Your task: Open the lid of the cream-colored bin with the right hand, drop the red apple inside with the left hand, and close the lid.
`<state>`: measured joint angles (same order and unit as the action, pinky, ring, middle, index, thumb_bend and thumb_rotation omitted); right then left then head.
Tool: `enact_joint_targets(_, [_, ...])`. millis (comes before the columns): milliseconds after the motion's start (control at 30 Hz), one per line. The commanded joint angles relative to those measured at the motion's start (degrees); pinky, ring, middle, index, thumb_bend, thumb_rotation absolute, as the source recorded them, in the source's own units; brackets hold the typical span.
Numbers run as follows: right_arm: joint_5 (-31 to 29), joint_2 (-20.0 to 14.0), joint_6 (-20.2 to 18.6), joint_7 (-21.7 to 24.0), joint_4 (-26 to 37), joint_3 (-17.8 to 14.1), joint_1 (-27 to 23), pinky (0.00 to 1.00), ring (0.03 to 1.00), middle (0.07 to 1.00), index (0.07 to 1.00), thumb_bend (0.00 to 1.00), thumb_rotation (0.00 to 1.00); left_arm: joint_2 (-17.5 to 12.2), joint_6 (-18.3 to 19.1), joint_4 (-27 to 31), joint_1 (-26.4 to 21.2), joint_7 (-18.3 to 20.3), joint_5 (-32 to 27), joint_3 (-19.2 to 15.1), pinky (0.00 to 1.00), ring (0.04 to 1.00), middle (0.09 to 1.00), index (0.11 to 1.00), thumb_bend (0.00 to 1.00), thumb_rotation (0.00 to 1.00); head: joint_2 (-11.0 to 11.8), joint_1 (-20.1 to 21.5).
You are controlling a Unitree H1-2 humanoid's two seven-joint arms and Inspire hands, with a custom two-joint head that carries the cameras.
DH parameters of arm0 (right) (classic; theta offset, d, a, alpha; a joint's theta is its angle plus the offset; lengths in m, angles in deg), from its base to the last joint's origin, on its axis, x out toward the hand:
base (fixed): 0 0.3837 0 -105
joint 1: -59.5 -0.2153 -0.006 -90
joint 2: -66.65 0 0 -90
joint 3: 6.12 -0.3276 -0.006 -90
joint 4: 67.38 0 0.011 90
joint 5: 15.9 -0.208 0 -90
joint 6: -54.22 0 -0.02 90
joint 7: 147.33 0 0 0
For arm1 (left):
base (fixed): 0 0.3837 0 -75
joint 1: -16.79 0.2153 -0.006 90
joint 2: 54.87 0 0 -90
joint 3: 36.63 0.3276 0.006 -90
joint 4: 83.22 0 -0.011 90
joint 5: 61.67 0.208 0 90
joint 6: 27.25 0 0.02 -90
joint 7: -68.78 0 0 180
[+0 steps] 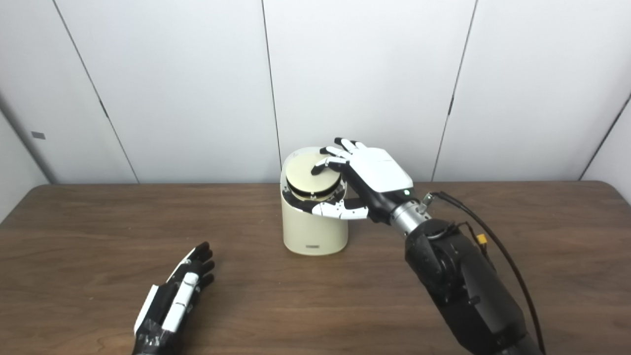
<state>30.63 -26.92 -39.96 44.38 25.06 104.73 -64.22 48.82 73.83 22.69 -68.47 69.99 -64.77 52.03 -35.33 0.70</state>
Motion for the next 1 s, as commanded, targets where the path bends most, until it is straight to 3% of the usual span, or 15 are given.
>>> enact_joint_targets(0, [1.15, 0.05, 0.76, 0.41, 0.98, 0.30, -1.52, 0.96, 0.963, 0.888, 0.707, 0.52, 0.87, 0.08, -0.40, 2.11, -1.09, -0.10, 0.01, 0.02, 0.92, 0.927, 0.936, 0.942, 0.66, 0.77, -0.09, 0.03])
enact_joint_targets(300, [4.59, -0.20, 2.18, 0.42, 0.00, 2.66, -1.30, 0.99, 0.961, 0.893, 0.706, 0.54, 0.91, 0.44, -0.47, 2.14, -1.22, -0.38, -0.16, -0.14, 0.92, 0.925, 0.937, 0.939, 0.66, 0.77, -0.42, -0.19])
enact_joint_targets(767, [7.65, -1.01, 2.14, 1.81, 1.06, 2.90, -0.68, 1.00, 0.975, 0.907, 0.693, 0.54, 0.91, 1.22, -0.13, 2.96, -1.32, -0.51, -0.62, -0.64, 0.90, 0.922, 0.931, 0.945, 0.62, 0.75, -1.12, -0.27])
enact_joint_targets(967, [11.24, -1.75, 1.43, 4.58, 1.66, 4.07, -1.02, 1.00, 0.997, 0.931, 0.700, 0.55, 0.99, 1.35, -0.42, 3.23, -1.32, -0.55, -0.52, -0.72, 0.90, 0.919, 0.930, 0.948, 0.63, 0.76, -1.49, -0.31])
